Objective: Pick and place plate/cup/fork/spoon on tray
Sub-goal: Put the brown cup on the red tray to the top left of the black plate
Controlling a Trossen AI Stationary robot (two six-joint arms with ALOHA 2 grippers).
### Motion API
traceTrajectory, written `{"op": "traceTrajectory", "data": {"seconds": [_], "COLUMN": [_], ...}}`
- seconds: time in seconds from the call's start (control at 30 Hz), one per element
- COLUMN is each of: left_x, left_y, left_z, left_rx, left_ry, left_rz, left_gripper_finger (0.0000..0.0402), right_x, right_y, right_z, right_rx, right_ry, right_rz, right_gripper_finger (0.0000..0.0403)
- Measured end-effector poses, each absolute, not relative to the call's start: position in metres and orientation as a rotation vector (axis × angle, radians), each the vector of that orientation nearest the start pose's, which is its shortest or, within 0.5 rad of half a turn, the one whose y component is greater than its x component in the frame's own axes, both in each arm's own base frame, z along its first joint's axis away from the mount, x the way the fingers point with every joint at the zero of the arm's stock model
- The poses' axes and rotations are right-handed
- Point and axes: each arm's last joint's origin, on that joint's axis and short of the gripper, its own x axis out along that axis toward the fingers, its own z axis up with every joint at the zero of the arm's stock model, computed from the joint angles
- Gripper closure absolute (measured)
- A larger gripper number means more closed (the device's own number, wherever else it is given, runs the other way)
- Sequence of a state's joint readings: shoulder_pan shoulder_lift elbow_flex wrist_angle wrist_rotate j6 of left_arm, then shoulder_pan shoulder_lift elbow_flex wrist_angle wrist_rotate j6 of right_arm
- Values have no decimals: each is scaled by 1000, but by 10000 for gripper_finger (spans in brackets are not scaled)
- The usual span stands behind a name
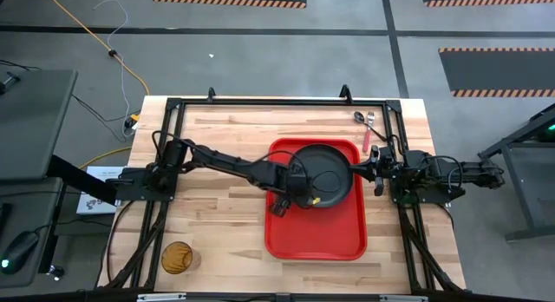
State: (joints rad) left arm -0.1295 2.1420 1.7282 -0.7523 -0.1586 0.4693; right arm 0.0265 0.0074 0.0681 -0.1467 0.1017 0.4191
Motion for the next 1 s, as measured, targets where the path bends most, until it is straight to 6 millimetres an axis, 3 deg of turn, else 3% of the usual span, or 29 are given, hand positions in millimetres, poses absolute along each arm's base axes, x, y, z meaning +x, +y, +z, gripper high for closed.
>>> {"op": "traceTrajectory", "data": {"seconds": [0.27, 0.73, 1.0], "left_x": [446, 450, 435], "left_y": [-53, -49, -42], "left_z": [243, 307, 328], "left_rx": [521, 537, 496], "left_ry": [1076, 961, 1069], "left_rz": [-184, -92, -54], "left_gripper_finger": [169, 169, 170], "right_x": [93, 93, 93], "right_y": [0, 0, 0], "right_z": [172, 172, 172], "right_rx": [413, 413, 413], "right_ry": [68, 69, 68], "right_rz": [-92, -92, -92], "right_gripper_finger": [403, 403, 403]}}
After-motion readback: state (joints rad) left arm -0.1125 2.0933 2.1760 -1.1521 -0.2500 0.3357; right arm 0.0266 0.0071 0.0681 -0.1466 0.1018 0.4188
